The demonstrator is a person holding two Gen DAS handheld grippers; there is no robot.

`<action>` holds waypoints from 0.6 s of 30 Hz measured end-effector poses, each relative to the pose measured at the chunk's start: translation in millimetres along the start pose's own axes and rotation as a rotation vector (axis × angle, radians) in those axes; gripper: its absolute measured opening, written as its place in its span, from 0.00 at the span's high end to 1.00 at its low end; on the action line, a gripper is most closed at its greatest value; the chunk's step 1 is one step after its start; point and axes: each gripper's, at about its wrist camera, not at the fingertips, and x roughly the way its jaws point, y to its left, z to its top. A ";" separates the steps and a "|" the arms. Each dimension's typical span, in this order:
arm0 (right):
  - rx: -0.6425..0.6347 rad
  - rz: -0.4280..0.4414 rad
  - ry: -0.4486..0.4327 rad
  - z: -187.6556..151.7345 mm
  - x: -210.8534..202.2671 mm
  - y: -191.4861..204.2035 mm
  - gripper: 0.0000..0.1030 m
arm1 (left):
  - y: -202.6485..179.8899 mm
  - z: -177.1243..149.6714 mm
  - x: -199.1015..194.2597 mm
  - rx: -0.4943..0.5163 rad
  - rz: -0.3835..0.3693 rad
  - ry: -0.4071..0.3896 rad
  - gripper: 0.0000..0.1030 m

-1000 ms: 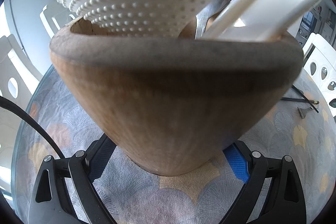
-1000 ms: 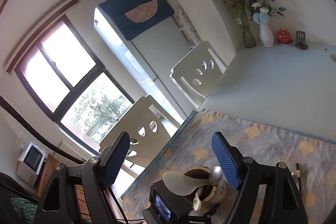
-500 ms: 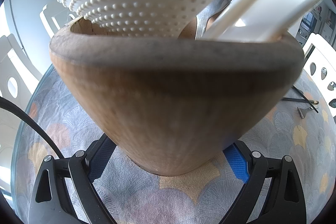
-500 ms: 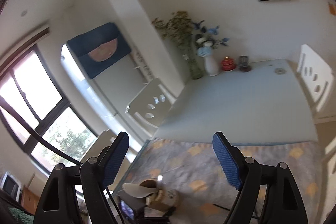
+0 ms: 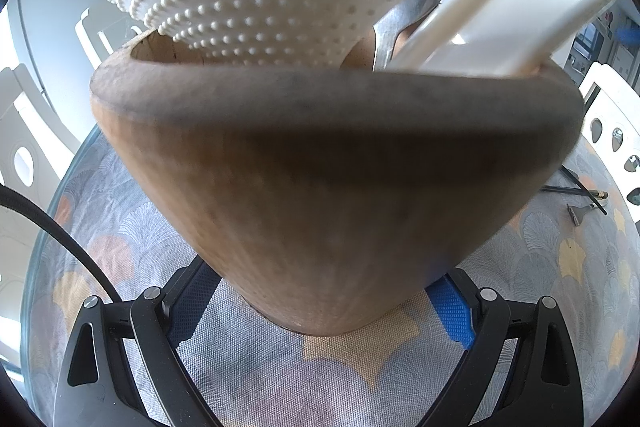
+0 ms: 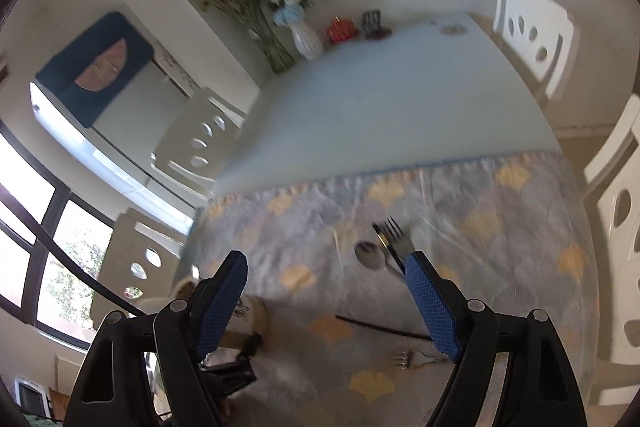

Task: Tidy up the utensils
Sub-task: 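Open the right tool and move it back to the utensils, then grasp a black chopstick with the right tool and lift it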

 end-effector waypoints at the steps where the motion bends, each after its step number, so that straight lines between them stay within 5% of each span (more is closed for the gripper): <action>1: 0.004 -0.011 0.014 -2.9 7.6 -3.6 0.24 | -0.4 0.3 0.2 0.000 0.000 0.000 0.08; 8: -0.007 -0.085 0.148 -12.9 66.9 -17.8 0.54 | -2.7 1.2 0.8 0.001 0.002 0.004 0.07; 12: -0.043 -0.104 0.228 -22.9 93.8 -17.6 0.60 | -0.6 0.4 3.9 0.003 0.003 0.006 0.07; 18: -0.111 -0.182 0.232 -27.6 117.9 -16.3 0.71 | -4.3 1.1 5.2 0.006 0.008 0.011 0.07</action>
